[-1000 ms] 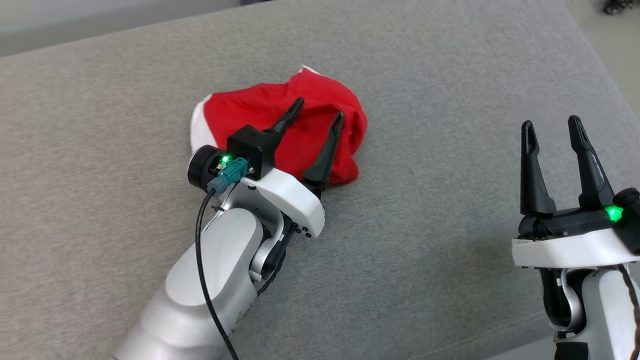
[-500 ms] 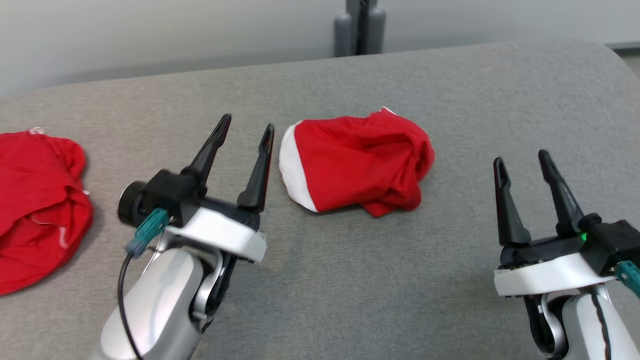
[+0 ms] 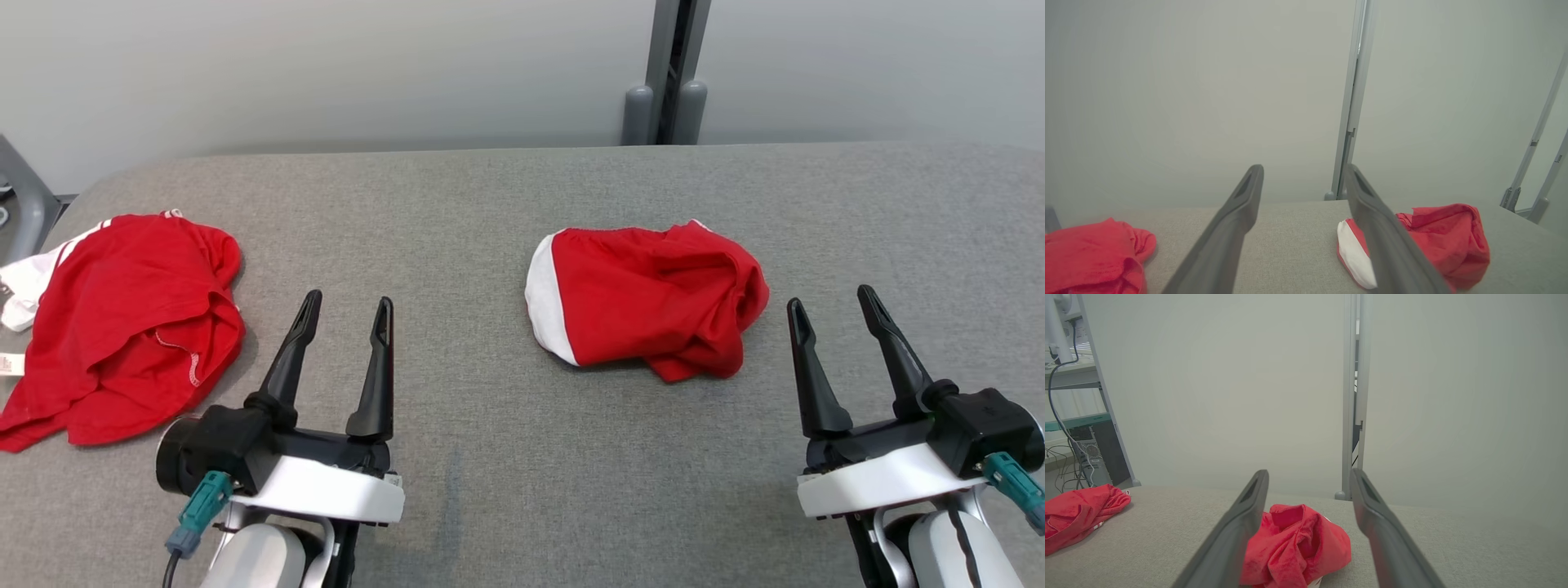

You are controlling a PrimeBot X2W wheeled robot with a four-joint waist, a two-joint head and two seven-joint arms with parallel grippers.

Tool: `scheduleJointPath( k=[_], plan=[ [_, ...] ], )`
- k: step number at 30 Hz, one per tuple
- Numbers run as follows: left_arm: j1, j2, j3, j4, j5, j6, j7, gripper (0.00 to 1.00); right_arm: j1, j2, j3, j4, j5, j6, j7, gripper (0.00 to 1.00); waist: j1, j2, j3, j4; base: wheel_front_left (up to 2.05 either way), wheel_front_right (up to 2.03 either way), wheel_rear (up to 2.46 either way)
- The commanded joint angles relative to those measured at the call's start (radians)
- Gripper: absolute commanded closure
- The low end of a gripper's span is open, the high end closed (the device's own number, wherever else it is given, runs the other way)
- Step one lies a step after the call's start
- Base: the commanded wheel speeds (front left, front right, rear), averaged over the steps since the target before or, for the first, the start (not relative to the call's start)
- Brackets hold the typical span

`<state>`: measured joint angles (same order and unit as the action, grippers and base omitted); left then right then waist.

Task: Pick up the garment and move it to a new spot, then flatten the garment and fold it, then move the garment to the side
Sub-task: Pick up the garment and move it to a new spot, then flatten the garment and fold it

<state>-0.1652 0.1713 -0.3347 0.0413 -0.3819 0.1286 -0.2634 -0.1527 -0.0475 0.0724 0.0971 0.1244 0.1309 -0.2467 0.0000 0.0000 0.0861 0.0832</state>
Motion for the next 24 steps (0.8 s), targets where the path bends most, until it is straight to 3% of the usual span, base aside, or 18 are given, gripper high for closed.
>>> scheduleJointPath(
  k=[1,12,24],
  plan=[
    [0.012,-0.017,0.019,-0.005,0.011,-0.012,-0.002,0.00,0.011,-0.006,-0.003,-0.002,0.007,0.000,0.005,0.00,0.0000,0.0000,0.004,0.007,0.00,0.00,0.00],
    [0.007,-0.092,0.083,0.011,0.085,-0.095,-0.002,0.00,0.000,-0.005,-0.005,0.037,0.012,0.000,0.026,0.00,0.0000,0.0000,0.034,0.045,0.00,0.00,0.00],
    [-0.016,-0.117,0.091,0.038,0.113,-0.141,-0.002,0.00,-0.100,-0.007,-0.021,0.302,-0.075,0.000,0.082,0.00,0.0000,0.0000,0.087,0.116,0.00,0.00,0.00]
  ],
)
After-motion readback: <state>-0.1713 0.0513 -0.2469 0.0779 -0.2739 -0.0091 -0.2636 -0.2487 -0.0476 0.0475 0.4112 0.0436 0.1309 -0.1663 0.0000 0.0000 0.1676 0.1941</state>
